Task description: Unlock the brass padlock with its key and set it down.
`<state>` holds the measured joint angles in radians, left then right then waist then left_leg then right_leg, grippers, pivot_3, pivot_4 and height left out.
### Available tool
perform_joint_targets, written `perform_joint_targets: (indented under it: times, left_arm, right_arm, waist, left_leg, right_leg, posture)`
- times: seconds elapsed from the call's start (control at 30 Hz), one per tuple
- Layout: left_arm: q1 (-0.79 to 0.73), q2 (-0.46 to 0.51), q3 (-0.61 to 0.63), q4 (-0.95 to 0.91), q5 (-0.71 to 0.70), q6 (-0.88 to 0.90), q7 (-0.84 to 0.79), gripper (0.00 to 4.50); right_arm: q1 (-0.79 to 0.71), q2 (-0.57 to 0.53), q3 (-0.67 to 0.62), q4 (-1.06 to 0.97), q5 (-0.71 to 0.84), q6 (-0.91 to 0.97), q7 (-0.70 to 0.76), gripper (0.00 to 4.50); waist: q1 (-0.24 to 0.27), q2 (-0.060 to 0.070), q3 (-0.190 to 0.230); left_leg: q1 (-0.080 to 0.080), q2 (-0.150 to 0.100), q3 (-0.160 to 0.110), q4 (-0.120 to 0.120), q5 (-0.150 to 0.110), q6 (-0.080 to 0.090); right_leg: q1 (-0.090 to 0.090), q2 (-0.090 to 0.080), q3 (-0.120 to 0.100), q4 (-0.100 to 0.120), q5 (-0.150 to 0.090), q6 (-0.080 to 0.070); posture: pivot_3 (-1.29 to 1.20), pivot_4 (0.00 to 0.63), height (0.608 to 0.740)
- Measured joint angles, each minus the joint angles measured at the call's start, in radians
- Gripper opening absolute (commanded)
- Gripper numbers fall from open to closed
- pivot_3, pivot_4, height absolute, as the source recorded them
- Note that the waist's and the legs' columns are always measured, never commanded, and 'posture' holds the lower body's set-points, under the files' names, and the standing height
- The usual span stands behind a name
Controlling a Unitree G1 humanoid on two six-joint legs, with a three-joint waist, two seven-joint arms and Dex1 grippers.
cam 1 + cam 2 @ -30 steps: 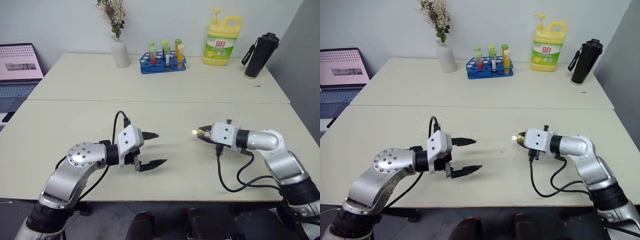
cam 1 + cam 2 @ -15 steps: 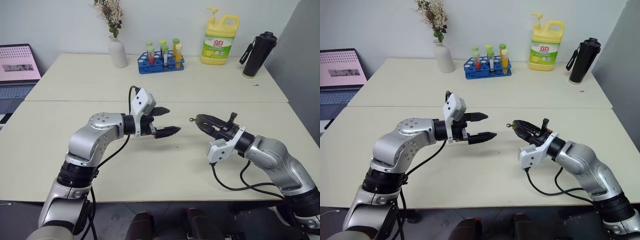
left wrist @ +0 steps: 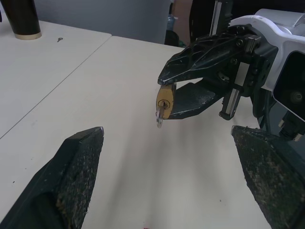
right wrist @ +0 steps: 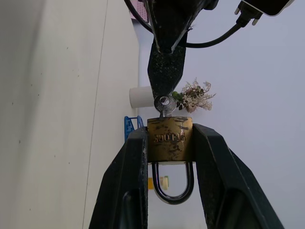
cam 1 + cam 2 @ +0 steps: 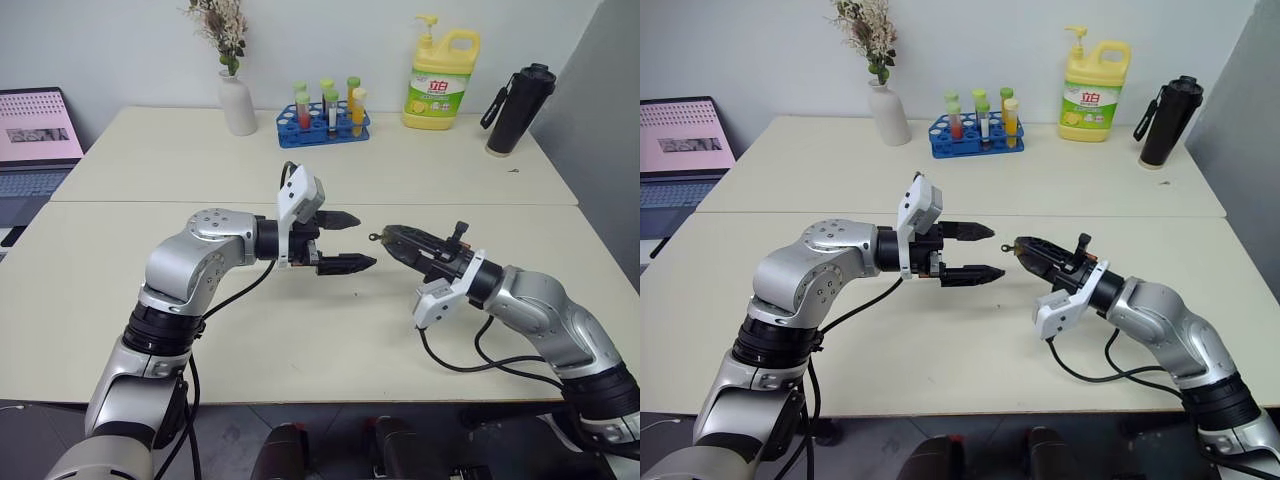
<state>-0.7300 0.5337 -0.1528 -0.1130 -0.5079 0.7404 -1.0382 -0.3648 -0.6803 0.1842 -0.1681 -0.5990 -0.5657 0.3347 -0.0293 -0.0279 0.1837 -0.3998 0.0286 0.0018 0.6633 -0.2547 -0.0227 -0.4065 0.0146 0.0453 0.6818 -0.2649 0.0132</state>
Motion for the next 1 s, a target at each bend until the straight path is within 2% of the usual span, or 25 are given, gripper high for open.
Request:
perform_joint_targets:
  times: [0.2,0.4,0.73,0.87,1.0]
  left_arm:
    - [-0.001,-0.024,0.000,0.008,0.000,0.002,0.007,2.07]
    - [-0.012,-0.036,0.000,0.033,0.001,0.001,0.009,0.03]
    - [-0.015,-0.041,-0.010,0.041,0.012,-0.022,-0.004,0.00]
    - [-0.015,-0.040,-0.023,0.041,0.049,-0.097,-0.021,0.00]
    - [0.004,-0.033,-0.041,0.038,0.116,-0.248,-0.045,0.00]
  right_arm:
    - [0.000,0.006,0.001,0.000,0.002,-0.009,0.008,0.94]
    - [-0.001,0.013,0.002,0.000,0.003,-0.017,0.019,0.94]
    - [-0.001,0.017,0.000,0.000,0.018,-0.010,0.038,0.94]
    - [-0.002,0.023,0.000,0.001,0.035,-0.007,0.041,0.94]
    - [-0.002,0.038,0.001,0.000,0.072,0.009,0.059,0.94]
  waist:
    - [0.000,0.000,0.000]
    - [0.000,0.000,0.000]
    - [0.000,0.000,0.000]
    - [0.000,0.000,0.000]
    - [0.000,0.000,0.000]
  left_leg:
    - [0.000,0.000,0.000,0.000,0.000,0.000]
    - [0.000,0.000,0.000,0.000,0.000,0.000]
    - [0.000,0.000,0.000,0.000,0.000,0.000]
    - [0.000,0.000,0.000,0.000,0.000,0.000]
    - [0.000,0.000,0.000,0.000,0.000,0.000]
  right_leg:
    - [0.000,0.000,0.000,0.000,0.000,0.000]
    - [0.000,0.000,0.000,0.000,0.000,0.000]
    - [0.000,0.000,0.000,0.000,0.000,-0.001]
    - [0.000,0.000,0.000,0.000,0.001,-0.001]
    - [0.000,0.000,0.000,0.000,0.002,-0.003]
  posture:
    - [0.00,0.150,0.740]
    - [0.00,0.150,0.740]
    - [0.00,0.150,0.740]
    - [0.00,0.150,0.740]
    - [0.00,0.150,0.740]
